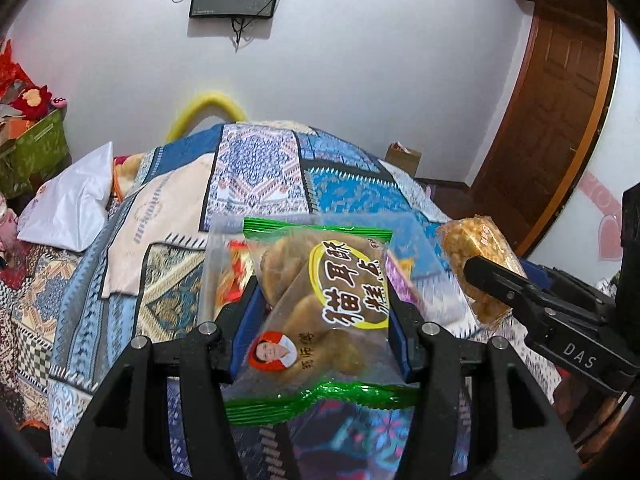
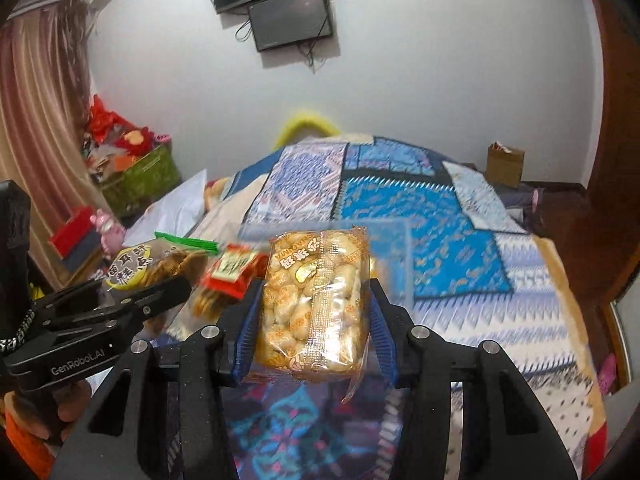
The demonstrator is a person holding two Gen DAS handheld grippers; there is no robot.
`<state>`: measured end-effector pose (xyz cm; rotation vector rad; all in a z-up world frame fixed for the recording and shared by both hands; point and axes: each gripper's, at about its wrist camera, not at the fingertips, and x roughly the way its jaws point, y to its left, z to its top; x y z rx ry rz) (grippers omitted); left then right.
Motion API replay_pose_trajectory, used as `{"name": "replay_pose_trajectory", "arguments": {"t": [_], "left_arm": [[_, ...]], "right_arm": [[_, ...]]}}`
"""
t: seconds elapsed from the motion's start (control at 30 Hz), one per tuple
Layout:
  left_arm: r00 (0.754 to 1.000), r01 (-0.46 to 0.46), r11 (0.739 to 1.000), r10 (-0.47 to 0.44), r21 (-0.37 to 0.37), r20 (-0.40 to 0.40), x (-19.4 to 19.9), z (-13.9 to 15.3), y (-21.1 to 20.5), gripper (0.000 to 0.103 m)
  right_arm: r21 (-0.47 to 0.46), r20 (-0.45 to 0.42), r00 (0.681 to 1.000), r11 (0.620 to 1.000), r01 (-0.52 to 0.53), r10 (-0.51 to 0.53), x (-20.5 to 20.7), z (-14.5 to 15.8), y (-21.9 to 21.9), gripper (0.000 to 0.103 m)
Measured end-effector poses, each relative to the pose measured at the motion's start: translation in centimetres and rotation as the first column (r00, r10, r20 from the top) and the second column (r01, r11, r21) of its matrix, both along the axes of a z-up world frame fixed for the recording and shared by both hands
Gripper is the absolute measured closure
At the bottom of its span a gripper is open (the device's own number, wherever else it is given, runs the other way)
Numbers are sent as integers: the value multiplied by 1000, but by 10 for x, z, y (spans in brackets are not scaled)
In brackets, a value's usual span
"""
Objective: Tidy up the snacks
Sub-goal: 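Lift and carry both held snacks over the clear box, then lower both held snacks into the clear box and open both tools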
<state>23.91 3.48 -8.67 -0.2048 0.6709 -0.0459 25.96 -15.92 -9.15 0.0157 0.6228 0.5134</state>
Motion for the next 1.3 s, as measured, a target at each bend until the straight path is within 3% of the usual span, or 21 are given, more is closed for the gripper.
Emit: {"name": "replay_pose_trajectory", "arguments": {"t": [0.3,0.57,0.73,1.03,1.2,1.3], "left_arm": [[999,-9,999,7,-42,-40,48,-11,-4,49],[994,-25,999,22,-29,-104,86,-39,-7,49],[994,-15,1000,14,-7,-105,98,-45,-13,49],[991,-5,1000,2,-25,-131,105,-55,-13,46],[997,7,1000,-6,17,-77,93,-39,-17,35],[999,0,1000,2,25,-54,82,-26,-15,34]], "right_arm": [[42,-29,999,999,25,-24,41,-6,-5,57],[21,-77,997,999,29,-28,69,-28,3,57],[-5,-97,995,1000,19,-19,82,-40,11,57],[-14,-130,991,1000,18,-19,90,-49,10,57],[-15,-140,990,1000,24,-26,88,-44,6,54],[-5,-125,992,1000,24,-25,83,-35,4,50]]}}
